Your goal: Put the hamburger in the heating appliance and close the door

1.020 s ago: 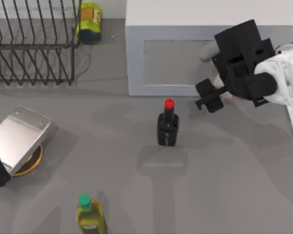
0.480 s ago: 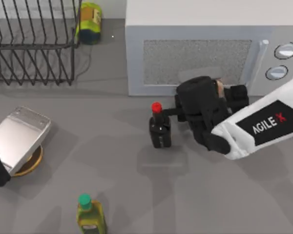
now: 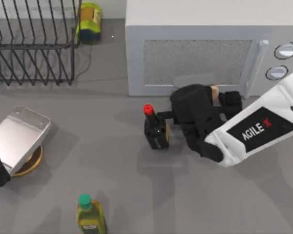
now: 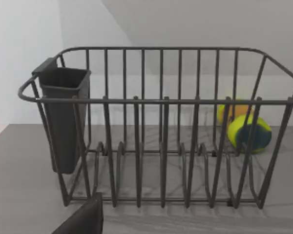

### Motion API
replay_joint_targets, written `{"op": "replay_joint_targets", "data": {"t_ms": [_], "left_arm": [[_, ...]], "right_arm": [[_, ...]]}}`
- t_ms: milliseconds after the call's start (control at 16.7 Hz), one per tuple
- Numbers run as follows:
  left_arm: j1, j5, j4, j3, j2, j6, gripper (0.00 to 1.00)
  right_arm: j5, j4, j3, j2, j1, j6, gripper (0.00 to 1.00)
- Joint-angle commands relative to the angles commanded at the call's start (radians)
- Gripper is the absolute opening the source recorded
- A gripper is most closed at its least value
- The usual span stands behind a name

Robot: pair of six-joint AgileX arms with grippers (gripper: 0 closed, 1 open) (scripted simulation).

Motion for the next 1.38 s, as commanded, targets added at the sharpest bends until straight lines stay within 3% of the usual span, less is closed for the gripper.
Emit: {"op": "replay_joint_targets", "data": {"t_ms": [780, 1320, 1380], "left_arm": [[0.0, 0.0, 0.0, 0.0, 0.0, 0.0, 1.0], [0.0, 0.0, 0.0, 0.0, 0.0, 0.0, 1.0], [0.0, 0.0, 0.0, 0.0, 0.0, 0.0, 0.92]], "right_arm": [[0.0, 0.0, 0.0, 0.0, 0.0, 0.0, 0.98], [0.0, 0.0, 0.0, 0.0, 0.0, 0.0, 1.0], [0.0, 0.0, 0.0, 0.0, 0.0, 0.0, 1.0]]}}
